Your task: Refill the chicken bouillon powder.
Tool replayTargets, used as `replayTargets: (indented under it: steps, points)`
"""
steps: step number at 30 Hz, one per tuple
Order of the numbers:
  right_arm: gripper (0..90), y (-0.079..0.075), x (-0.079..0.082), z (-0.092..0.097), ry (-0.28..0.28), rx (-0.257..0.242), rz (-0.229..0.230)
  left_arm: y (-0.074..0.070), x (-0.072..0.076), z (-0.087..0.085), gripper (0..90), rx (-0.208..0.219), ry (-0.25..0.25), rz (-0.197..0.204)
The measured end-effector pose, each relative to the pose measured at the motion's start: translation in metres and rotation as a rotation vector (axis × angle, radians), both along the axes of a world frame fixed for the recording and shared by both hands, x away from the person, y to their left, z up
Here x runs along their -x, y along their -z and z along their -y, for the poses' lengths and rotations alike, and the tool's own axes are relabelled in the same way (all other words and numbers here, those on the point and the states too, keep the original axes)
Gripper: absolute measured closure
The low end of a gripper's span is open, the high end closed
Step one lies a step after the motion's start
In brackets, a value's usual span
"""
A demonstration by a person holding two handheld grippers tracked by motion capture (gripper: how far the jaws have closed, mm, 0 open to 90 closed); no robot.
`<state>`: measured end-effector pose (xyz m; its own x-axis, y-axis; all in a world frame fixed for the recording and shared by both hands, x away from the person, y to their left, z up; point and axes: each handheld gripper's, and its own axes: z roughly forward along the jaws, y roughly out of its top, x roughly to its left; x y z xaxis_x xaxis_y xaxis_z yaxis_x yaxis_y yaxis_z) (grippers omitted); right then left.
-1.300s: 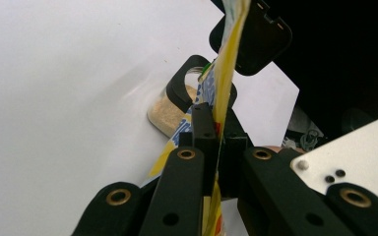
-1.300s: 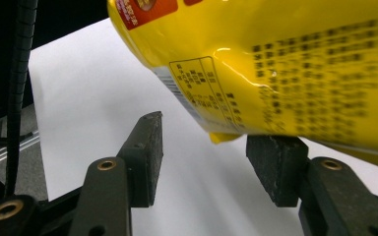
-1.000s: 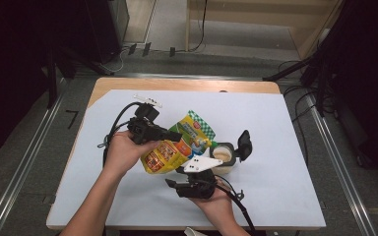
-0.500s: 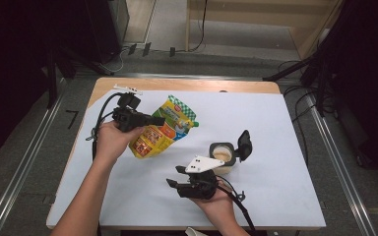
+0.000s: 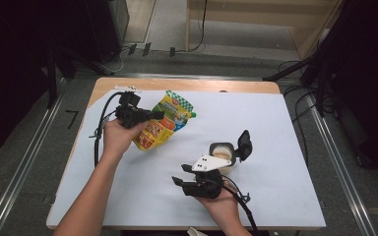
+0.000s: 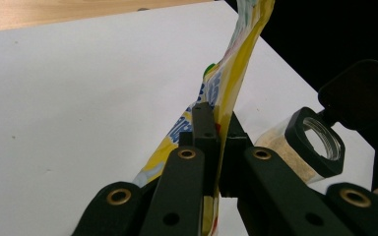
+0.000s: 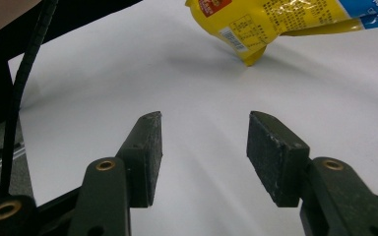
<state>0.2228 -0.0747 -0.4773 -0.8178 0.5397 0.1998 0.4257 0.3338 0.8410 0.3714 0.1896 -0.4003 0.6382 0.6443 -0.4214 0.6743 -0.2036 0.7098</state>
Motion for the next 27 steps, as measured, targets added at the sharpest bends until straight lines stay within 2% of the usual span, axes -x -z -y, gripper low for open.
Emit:
replayTargets:
  steps: [3,12,20,24,27]
  points:
    - [48.9,-0.001,0.000,0.000,-0.002,-0.002,-0.004,-0.001,0.006,-0.004,90.0,-0.012,0.002,0.010]
    - [48.9,-0.005,-0.002,0.002,-0.008,-0.002,-0.012,0.000,0.030,-0.011,87.6,-0.009,-0.002,0.059]
    - [48.9,-0.008,-0.005,0.002,-0.018,-0.004,-0.016,0.002,0.048,-0.032,86.2,0.011,-0.041,0.053]
    - [48.9,-0.008,-0.005,0.002,-0.023,-0.005,-0.013,0.002,0.057,-0.041,85.6,-0.018,-0.058,0.055]
    - [48.8,-0.009,-0.006,0.001,-0.023,-0.004,-0.013,0.003,0.062,-0.048,85.2,-0.021,-0.058,0.055]
